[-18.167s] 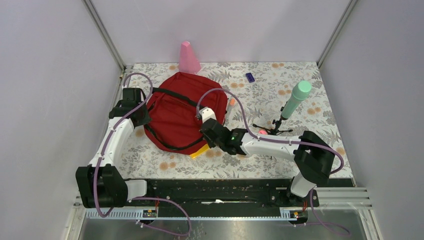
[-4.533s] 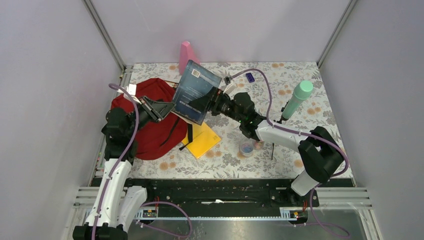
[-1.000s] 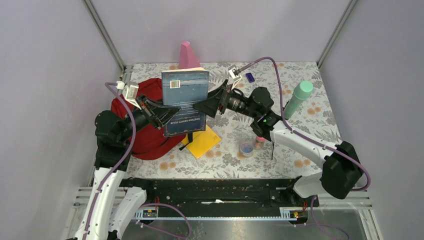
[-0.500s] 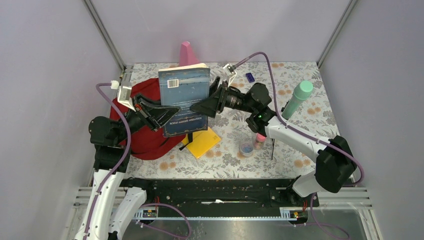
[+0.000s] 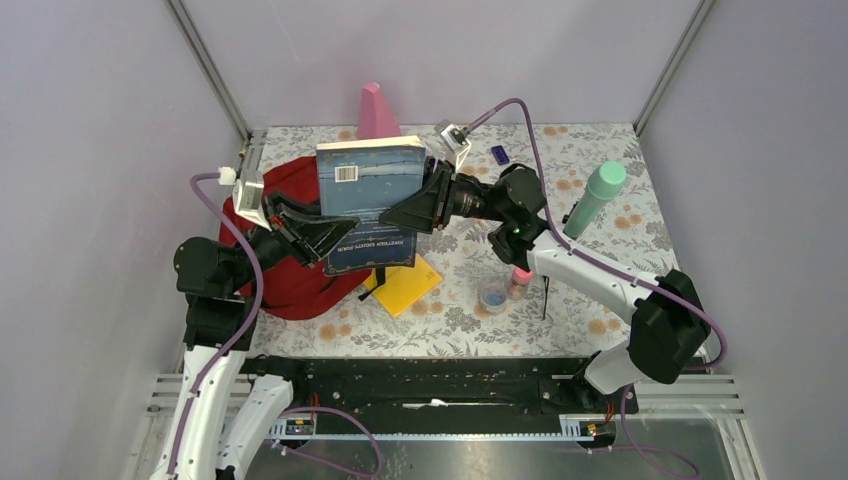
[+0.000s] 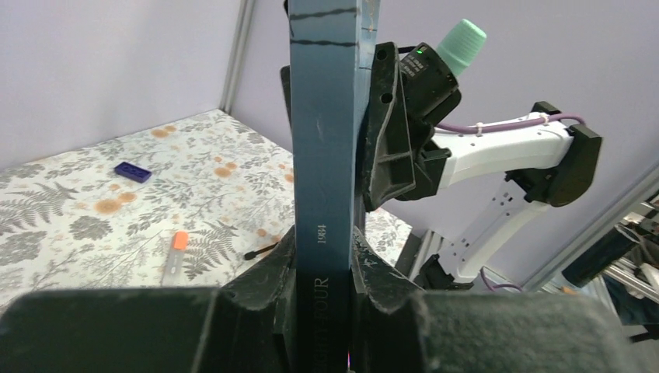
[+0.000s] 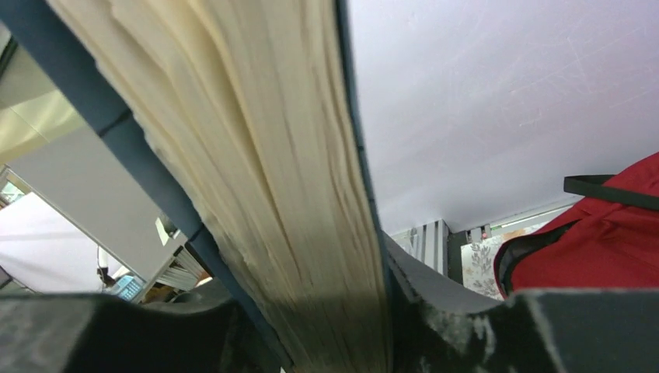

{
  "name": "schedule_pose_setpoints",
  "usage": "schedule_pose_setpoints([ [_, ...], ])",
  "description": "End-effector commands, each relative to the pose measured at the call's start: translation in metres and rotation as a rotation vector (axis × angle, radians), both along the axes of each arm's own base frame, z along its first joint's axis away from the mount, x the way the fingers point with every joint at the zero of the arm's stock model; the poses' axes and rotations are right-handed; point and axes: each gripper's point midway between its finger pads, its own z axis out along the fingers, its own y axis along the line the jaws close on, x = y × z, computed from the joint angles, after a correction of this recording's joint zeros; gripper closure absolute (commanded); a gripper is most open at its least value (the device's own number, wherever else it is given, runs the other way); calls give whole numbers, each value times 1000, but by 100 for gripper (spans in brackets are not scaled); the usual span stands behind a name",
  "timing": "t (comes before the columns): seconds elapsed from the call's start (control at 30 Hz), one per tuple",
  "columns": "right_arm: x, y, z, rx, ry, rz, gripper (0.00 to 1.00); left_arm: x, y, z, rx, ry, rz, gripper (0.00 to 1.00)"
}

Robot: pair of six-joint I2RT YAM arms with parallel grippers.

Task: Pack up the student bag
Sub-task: Pick up the book from the center of the board.

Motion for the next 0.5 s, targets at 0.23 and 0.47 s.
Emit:
schedule_pose_setpoints([
  [0.23,-6,-6,14,32,-42,-28,79,9,18,28,7,-154,169,100],
  [0.47,20,-10,-7,-73,-3,-218,100,30,25,8,43,-73,251,84],
])
